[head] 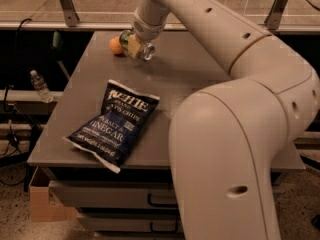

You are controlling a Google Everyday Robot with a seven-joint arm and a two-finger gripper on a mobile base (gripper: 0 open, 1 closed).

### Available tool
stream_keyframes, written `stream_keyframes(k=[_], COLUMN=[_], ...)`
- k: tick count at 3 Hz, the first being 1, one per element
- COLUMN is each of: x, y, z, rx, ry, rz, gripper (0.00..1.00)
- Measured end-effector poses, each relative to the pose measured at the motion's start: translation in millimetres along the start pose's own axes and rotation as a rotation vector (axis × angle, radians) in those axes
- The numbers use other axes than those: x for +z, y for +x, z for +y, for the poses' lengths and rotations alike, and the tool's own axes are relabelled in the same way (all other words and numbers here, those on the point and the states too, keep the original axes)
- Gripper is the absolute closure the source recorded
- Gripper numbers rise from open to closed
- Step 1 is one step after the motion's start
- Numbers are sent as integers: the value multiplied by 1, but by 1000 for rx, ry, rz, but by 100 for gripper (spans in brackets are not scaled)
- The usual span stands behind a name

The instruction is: Move green can near orange

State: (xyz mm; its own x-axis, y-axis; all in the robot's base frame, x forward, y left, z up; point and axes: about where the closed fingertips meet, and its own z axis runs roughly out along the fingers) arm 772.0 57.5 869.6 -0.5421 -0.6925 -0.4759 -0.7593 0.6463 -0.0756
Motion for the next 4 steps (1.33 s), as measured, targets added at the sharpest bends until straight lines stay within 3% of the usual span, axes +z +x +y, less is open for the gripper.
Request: stream_keyframes(k=[1, 2, 3, 4], x=[11, 17, 23, 25], y=[3, 8, 10, 12], z=[-11, -20, -23, -24], rx=[24, 45, 52, 53], ry=[10, 13, 12, 13], rz=[18, 31, 46, 54], gripper=[100, 83, 52, 28])
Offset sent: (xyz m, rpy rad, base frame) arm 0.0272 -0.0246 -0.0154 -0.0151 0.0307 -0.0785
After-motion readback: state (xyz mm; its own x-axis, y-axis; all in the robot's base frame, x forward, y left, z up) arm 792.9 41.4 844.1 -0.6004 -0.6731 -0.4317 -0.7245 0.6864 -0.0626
